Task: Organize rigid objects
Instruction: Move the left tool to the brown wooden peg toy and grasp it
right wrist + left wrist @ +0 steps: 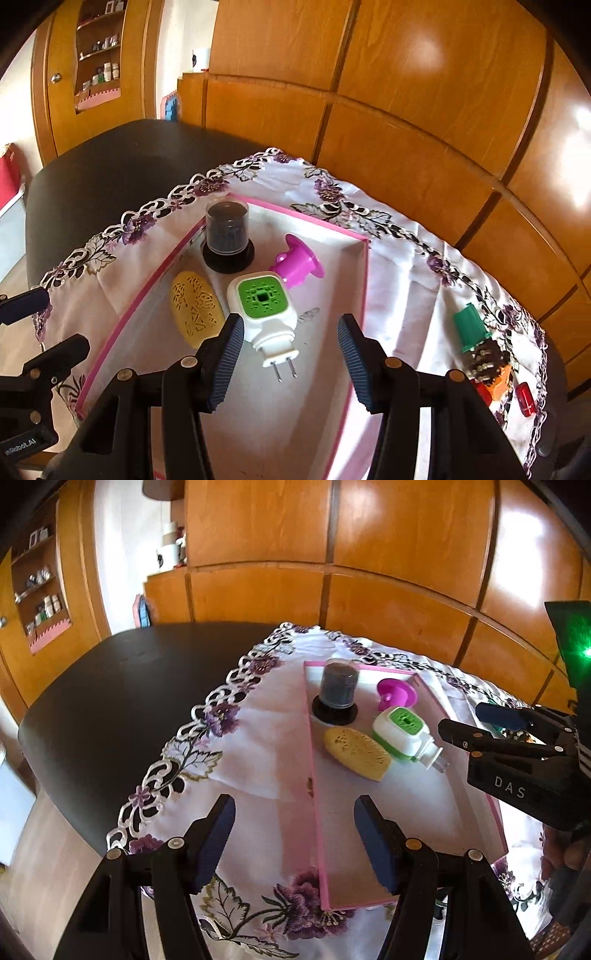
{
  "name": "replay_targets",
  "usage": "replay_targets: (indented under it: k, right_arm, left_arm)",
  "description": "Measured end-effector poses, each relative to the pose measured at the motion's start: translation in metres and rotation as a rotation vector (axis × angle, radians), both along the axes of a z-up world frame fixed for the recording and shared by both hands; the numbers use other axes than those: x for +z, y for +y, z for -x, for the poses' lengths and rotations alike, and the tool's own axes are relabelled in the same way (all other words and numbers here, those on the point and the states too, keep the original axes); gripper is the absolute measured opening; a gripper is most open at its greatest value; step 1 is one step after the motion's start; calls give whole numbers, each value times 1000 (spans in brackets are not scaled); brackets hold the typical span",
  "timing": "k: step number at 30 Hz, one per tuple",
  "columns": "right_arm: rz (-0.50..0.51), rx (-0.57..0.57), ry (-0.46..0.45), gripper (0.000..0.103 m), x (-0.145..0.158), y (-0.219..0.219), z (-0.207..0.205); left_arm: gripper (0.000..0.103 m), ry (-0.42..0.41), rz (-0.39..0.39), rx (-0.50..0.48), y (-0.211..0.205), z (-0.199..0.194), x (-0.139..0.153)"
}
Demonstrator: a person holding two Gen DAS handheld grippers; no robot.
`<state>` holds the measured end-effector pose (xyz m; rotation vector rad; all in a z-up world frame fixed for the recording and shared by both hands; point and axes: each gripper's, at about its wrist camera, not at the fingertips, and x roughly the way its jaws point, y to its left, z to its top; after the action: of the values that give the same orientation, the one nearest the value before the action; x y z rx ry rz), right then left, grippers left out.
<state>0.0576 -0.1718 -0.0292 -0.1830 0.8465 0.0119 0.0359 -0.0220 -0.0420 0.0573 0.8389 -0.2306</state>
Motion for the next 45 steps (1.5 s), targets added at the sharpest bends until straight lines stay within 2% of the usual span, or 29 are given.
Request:
replay_targets:
  k: [5,14,23,29,31,32,34,39,45]
  right_arm:
    - [-12,-41,-27,54,7,-23,15]
    - [14,-175,-59,54,11,-99,40]
    - [45,-382,-64,54,8,-206,64]
    - [57,-579,-62,54,-8,-294,83]
    - [-3,-674,-53,54,-16,-323,93]
    - [-86,-734,-40,54,-19,-340,98]
    - [-219,-797,-70,54,-18,-359,107]
    - [-336,-860,-63,54,-21,-378,118]
    - [-367,-851,-51,54,-22,-377,119]
  left_arm:
    - [68,-32,-24,-45,-16,7,10]
    - [68,-66,-61,-132,-48,19,21]
    - [68,-79,-97,-221,-82,24,25]
    - [68,-56,-103,-295,-108,23,25]
    - [68,-26,-83,-314,-118,19,24]
    - [68,-10,-75,-319,-123,16,24]
    - [67,13,-64,-340,-135,13,24]
    - [67,43,-46,-409,-174,4,27]
    - [67,86,-11,-472,-227,-15,28]
